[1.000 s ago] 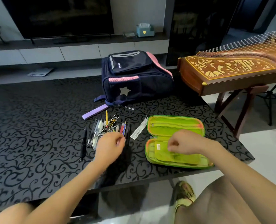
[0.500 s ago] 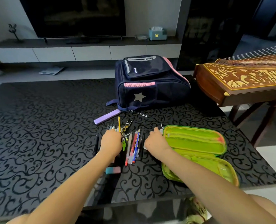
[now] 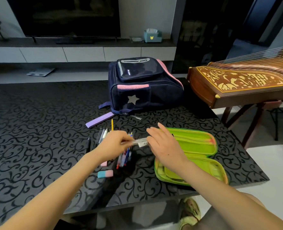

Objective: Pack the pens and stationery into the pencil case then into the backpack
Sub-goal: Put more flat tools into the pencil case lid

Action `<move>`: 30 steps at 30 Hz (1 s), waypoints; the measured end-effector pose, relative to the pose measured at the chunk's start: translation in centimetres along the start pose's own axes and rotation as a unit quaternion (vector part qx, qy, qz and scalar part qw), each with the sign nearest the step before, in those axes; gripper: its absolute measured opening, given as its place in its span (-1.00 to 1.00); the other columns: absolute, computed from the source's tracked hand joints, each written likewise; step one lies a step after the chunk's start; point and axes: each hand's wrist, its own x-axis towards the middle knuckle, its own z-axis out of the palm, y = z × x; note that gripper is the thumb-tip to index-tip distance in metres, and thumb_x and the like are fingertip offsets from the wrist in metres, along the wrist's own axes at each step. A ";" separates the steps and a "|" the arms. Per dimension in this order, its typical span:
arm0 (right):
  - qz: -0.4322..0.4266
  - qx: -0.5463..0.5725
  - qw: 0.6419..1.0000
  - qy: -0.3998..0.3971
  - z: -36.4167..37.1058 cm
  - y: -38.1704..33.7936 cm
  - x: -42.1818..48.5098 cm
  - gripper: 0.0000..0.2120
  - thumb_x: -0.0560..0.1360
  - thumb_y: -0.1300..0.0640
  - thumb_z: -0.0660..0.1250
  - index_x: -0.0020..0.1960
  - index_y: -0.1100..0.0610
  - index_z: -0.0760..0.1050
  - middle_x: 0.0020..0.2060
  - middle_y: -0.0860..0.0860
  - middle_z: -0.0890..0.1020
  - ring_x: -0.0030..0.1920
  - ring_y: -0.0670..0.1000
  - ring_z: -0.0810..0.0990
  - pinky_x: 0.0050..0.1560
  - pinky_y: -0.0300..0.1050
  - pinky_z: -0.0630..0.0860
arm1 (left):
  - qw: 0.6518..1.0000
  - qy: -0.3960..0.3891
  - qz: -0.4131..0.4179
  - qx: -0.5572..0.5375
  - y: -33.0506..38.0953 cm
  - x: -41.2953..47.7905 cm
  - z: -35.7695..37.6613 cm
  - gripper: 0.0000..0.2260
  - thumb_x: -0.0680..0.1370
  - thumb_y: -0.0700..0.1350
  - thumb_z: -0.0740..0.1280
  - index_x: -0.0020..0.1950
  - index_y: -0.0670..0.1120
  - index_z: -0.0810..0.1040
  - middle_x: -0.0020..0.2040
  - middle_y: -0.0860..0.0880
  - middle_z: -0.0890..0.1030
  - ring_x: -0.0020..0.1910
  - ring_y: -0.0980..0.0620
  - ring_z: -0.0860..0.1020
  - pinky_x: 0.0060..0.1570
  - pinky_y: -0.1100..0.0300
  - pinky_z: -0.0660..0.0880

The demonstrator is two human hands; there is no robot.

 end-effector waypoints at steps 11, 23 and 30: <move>0.468 0.229 0.849 -0.093 -0.2 5.7 -3.8 -0.87 0.53 0.22 0.26 0.01 0.26 0.52 -0.16 0.17 0.59 -0.15 0.19 0.54 -0.28 -0.04 0.31 | 0.966 0.099 -0.176 -0.161 4.1 5.4 4.7 -0.80 0.56 -0.11 0.28 0.10 -0.12 0.62 -0.03 -0.03 0.64 -0.03 0.07 0.56 -0.02 0.27 0.41; 0.570 0.213 0.745 -0.274 4.9 3.4 2.3 -0.82 0.53 0.17 0.25 0.08 0.19 0.53 0.07 0.12 0.63 0.08 0.17 0.59 -0.15 -0.13 0.44 | 0.964 0.056 -0.232 -0.116 4.9 8.8 11.0 -0.64 0.39 -0.19 0.36 -0.53 -0.08 0.27 -0.55 -0.03 0.23 -0.52 0.05 0.17 -0.36 0.18 0.25; 0.541 0.206 0.758 -0.300 4.5 2.0 3.1 -0.84 0.50 0.18 0.25 0.06 0.15 0.52 0.06 0.08 0.61 0.07 0.13 0.59 -0.19 -0.15 0.39 | 0.970 0.080 -0.201 -0.108 3.9 7.3 10.5 -0.60 0.33 -0.32 0.30 -0.53 -0.06 0.13 -0.53 -0.06 0.18 -0.47 0.01 0.08 -0.41 0.15 0.11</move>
